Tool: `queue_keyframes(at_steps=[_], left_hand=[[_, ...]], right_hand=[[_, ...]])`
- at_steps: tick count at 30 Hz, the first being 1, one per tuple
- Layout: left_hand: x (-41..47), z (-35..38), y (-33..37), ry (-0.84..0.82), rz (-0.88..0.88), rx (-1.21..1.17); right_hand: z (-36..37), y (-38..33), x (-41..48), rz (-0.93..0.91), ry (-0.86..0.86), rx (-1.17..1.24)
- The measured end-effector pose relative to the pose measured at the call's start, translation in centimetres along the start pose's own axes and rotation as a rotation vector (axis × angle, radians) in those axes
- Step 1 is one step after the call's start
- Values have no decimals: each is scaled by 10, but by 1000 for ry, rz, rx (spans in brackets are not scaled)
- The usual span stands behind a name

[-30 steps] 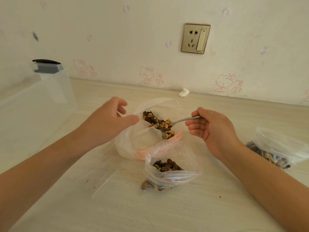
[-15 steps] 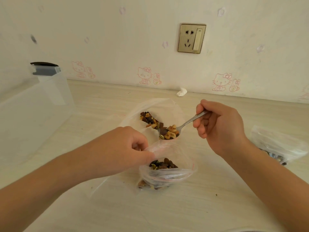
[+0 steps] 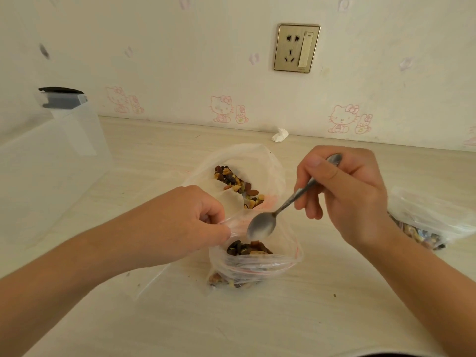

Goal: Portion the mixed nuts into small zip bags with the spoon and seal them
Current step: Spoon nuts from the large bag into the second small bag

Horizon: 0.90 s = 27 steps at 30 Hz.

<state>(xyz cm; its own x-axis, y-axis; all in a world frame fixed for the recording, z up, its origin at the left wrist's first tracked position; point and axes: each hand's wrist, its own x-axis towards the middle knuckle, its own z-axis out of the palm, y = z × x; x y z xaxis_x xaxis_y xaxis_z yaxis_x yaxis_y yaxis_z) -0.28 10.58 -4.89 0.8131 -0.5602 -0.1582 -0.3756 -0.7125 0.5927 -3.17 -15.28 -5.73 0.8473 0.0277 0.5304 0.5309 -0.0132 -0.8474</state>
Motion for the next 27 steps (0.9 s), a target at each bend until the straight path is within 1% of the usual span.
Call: queue_keyframes(at_steps=[2, 4, 6, 8, 10, 11, 12, 13, 15, 16, 18, 21, 24, 27], left_hand=[[-2, 0, 0, 11, 28, -21], [-1, -2, 0, 93, 65, -95], [5, -7, -5, 268, 82, -224], [15, -13, -17, 472, 48, -339], [26, -16, -30, 620, -1, -335], [31, -16, -36, 642, -40, -305], [35, -16, -41, 622, -97, -272], [40, -14, -47, 566, -159, -248], [46, -11, -50, 452, -250, -259], [49, -10, -50, 421, -268, -284], [56, -9, -51, 417, -281, -336], [60, -6, -48, 369, -314, -375], [64, -6, -51, 344, -305, -324], [63, -8, -54, 345, -301, -285]], right_hand=[[-3, 1, 4, 2, 98, 30], [-6, 3, 9, 26, 204, 33], [-7, 9, 12, 73, 254, -24], [-4, 18, 13, 127, 254, -97], [-2, 25, 13, 161, 226, -160], [-2, 27, 13, 168, 209, -181], [-1, 30, 13, 172, 191, -196], [0, 33, 12, 177, 171, -209], [3, 39, 11, 178, 113, -259], [6, 43, 10, 172, 81, -295], [12, 48, 10, 168, 33, -353], [18, 52, 12, 175, 18, -452], [18, 52, 13, 152, 57, -585], [18, 51, 14, 116, 110, -639]])
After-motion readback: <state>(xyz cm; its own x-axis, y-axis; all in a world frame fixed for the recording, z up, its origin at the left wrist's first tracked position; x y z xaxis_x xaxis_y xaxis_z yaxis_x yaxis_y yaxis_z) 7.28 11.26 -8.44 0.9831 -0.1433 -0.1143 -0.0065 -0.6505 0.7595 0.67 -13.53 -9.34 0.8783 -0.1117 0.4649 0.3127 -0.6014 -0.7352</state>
